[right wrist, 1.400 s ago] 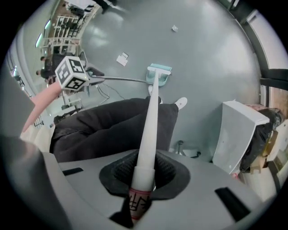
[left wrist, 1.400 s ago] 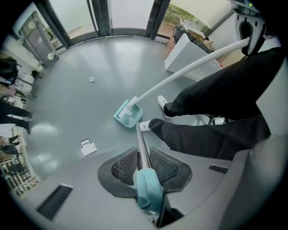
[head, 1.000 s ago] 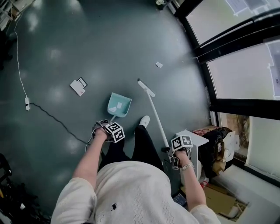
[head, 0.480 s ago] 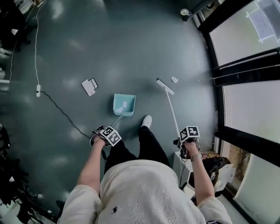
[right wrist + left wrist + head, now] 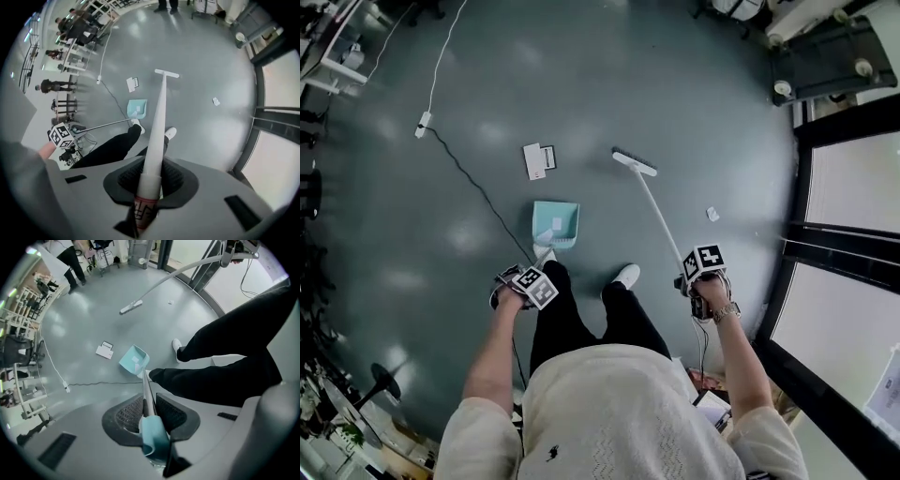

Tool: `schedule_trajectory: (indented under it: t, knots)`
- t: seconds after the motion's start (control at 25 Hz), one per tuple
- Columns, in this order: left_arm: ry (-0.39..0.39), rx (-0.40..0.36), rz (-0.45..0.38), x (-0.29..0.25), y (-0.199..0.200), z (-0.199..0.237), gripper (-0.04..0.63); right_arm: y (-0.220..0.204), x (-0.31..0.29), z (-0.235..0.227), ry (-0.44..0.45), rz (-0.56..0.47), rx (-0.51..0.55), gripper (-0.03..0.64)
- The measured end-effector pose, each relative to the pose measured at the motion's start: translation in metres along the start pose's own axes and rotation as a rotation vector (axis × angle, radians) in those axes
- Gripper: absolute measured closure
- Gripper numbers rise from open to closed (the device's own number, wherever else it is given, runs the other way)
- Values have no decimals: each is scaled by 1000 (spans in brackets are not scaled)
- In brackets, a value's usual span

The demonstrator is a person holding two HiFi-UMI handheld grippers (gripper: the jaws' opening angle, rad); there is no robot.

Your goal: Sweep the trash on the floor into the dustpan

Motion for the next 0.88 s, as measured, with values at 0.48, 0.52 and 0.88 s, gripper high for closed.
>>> schedule_trajectory:
  t: [0.48,0.52,0.88]
  knots:
    - [-102,75,22,-42,-68,148,502,166,-46,243,-3,7,66,552]
    - [-108,65,25,-46,-73,157,502,176,-50,258,-5,10,69,552]
    - [-154,79,20,-74,-102,204,502,259,-78,333,-127,104,161,552]
Point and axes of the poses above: the fingertips, and each gripper's own axes: x backward along the fingers, z to its left, y out of its top, the point moved 9 cm from there along x, backward along the fingers, and after that the axes turned 8 degrees about y, right-handed, at the moved point
